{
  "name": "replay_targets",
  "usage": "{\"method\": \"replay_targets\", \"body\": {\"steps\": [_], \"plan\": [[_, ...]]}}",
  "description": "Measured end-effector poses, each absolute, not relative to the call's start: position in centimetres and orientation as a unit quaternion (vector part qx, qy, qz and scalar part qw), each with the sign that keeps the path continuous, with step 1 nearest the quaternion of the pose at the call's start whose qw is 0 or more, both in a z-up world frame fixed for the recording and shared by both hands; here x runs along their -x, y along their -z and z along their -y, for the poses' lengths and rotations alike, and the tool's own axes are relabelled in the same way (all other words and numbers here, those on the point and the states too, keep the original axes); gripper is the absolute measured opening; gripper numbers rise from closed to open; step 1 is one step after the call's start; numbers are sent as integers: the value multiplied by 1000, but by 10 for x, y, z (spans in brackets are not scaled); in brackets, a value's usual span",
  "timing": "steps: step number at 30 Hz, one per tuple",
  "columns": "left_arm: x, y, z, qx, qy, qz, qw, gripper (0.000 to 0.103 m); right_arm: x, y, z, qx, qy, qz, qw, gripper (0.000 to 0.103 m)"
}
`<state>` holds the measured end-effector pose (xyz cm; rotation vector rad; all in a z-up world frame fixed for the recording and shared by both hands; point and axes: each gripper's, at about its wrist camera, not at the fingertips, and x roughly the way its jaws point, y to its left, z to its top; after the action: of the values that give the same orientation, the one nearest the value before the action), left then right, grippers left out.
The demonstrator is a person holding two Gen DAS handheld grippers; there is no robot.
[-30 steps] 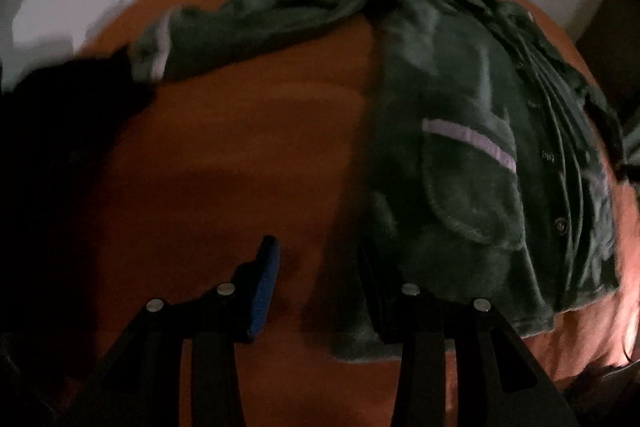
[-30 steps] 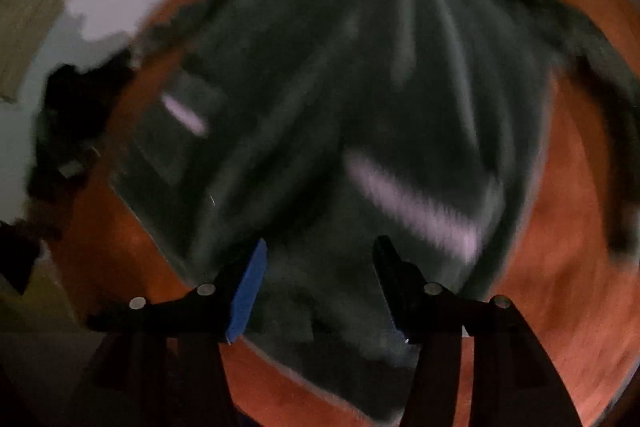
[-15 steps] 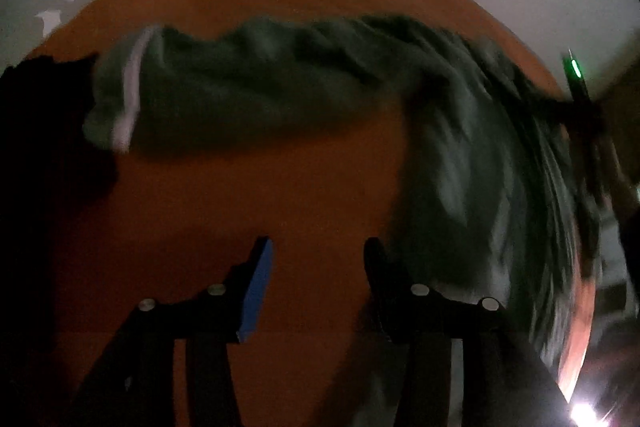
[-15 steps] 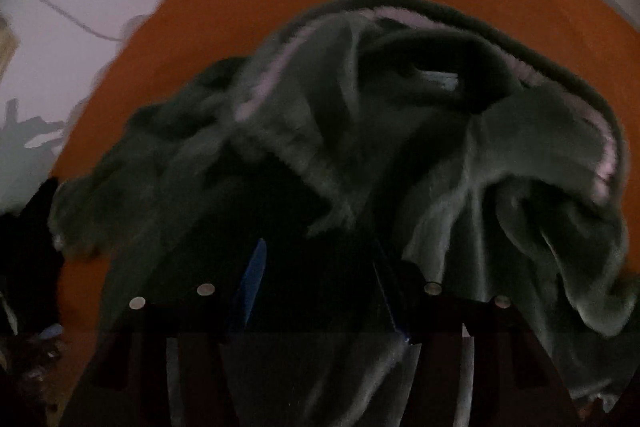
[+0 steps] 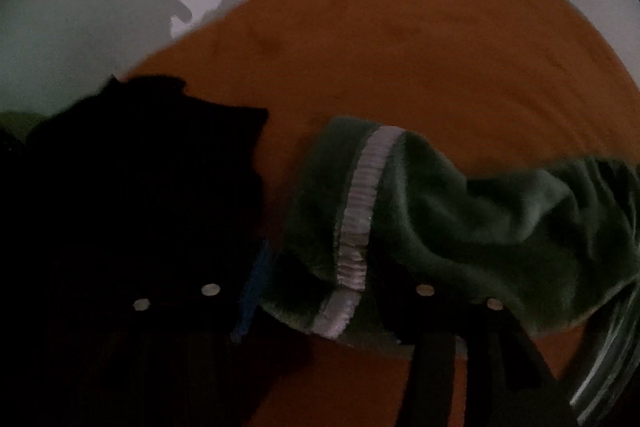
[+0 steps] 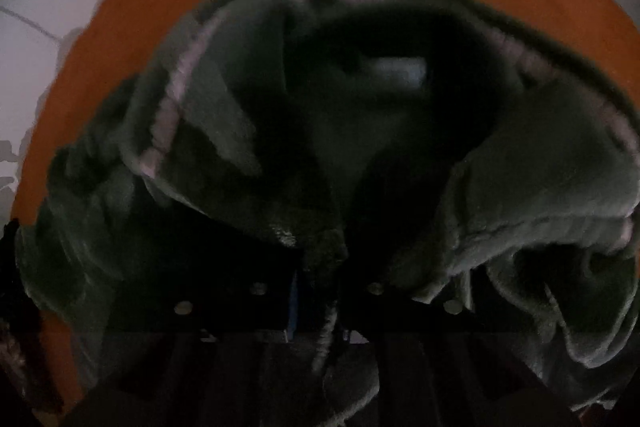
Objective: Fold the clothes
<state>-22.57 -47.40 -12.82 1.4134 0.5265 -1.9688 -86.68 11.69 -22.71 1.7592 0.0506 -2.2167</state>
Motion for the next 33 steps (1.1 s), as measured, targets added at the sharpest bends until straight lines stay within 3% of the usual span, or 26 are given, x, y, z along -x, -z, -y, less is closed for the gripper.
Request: {"method": "replay_targets", "body": {"steps": [2, 4, 5, 7, 8, 13, 17, 22, 26, 33], "plan": [[233, 138, 481, -555, 740, -210, 317, 59, 854, 208, -121, -596, 786, -2, 165, 47], [242, 144, 477, -561, 743, -195, 309, 59, 841, 188, -125, -577, 798, 14, 175, 57], [246, 145, 474, -560, 748, -178, 308, 58, 835, 179, -127, -567, 803, 22, 180, 57], [253, 143, 468, -551, 764, -150, 301, 24, 822, 160, -131, -548, 814, 38, 190, 57], [255, 141, 464, -548, 770, -136, 297, 18, 810, 149, -130, -536, 819, 40, 203, 57], [252, 88, 471, -473, 795, -78, 373, 15, 754, 135, -135, -531, 812, 29, 239, 57], [218, 64, 498, -455, 773, -120, 427, 16, 717, 140, -145, -546, 798, 25, 252, 57], [125, 64, 499, -432, 785, -226, 382, 16, 675, 150, -158, -567, 779, 22, 268, 57], [113, 71, 505, -435, 800, -217, 351, 17, 656, 168, -171, -595, 758, 30, 265, 57], [179, 57, 498, -445, 820, -193, 303, 58, 633, 176, -173, -618, 738, 28, 270, 57]]}}
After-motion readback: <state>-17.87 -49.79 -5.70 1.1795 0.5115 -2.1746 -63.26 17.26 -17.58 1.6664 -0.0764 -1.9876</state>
